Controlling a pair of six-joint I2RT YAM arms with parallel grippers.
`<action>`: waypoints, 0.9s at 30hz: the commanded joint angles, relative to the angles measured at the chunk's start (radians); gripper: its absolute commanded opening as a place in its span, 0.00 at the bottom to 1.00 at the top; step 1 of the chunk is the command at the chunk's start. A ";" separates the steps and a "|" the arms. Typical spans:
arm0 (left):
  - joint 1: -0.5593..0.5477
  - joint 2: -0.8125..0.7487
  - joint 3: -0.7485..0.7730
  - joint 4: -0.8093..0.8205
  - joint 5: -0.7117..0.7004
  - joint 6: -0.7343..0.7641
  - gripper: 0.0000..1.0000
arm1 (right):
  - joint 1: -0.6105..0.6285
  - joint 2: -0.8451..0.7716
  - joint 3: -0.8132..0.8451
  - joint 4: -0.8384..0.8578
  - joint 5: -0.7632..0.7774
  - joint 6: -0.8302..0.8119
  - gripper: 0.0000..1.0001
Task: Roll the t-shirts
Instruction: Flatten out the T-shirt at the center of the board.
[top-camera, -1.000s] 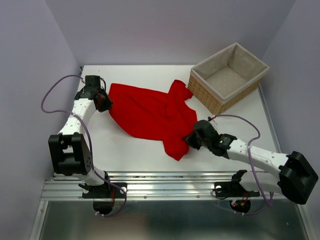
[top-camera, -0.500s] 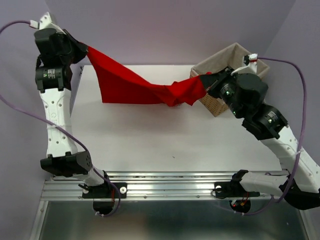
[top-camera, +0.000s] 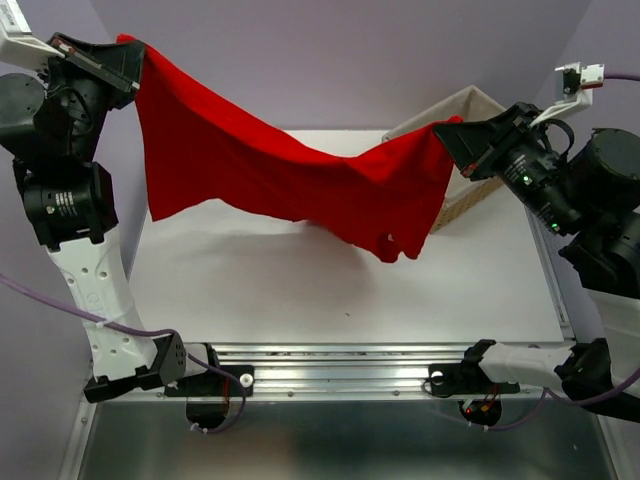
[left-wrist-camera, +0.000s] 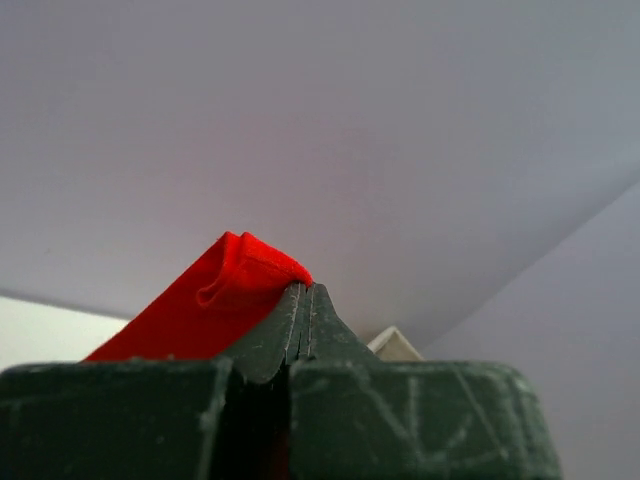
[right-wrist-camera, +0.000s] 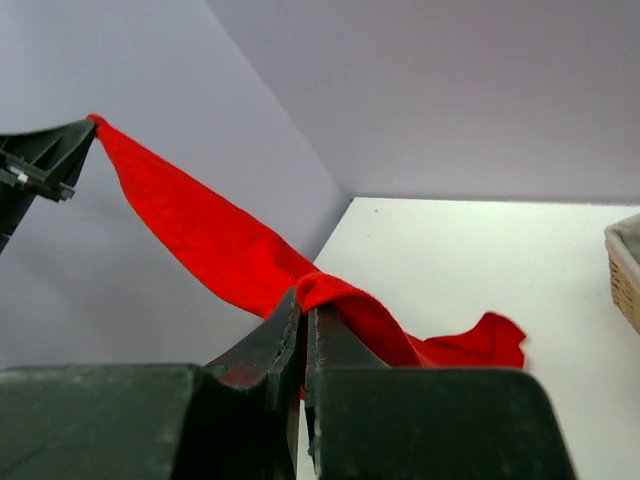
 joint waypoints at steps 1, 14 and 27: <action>0.009 -0.058 0.156 0.096 0.005 -0.036 0.00 | -0.001 0.001 0.119 -0.043 -0.140 -0.061 0.01; 0.009 -0.180 0.356 0.067 -0.100 -0.060 0.00 | -0.001 -0.075 0.278 0.007 -0.315 -0.016 0.01; -0.009 -0.161 0.192 0.115 -0.165 -0.013 0.00 | -0.001 -0.127 0.175 -0.046 0.019 -0.021 0.01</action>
